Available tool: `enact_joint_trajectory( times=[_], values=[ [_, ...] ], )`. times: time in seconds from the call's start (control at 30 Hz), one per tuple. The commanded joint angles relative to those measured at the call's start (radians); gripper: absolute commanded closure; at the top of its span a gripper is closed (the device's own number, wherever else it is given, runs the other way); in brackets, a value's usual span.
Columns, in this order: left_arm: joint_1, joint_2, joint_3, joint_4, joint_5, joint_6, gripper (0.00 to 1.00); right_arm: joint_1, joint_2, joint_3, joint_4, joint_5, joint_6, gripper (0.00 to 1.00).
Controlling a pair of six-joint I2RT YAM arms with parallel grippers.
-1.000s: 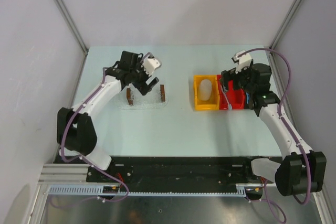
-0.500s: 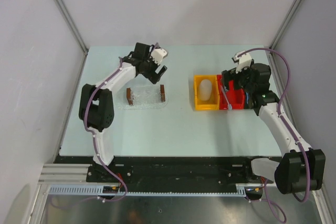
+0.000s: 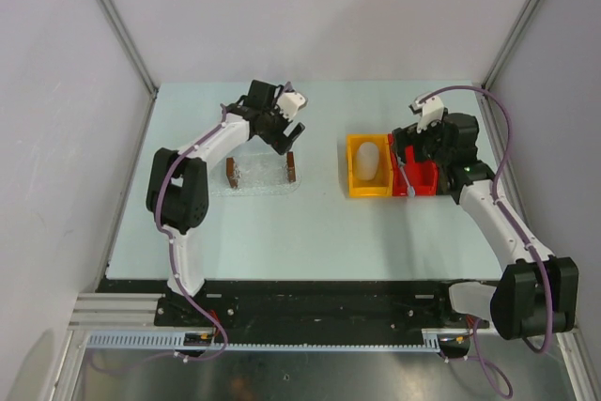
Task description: Prepare toiletry sets of a toothbrush and toothpaste on the tray
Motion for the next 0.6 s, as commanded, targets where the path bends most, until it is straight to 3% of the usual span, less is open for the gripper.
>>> enact_joint_trajectory(
  times=[0.0, 0.57],
  values=[
    [-0.004, -0.002, 0.029, 0.026, 0.02, -0.009, 0.02, 0.009, 0.012, 0.004, 0.014, -0.011, -0.013, 0.0],
    [-0.011, -0.046, -0.045, 0.024, 0.04, 0.014, 0.03, 0.015, 0.025, 0.004, 0.012, 0.0, -0.019, 0.0]
  ],
)
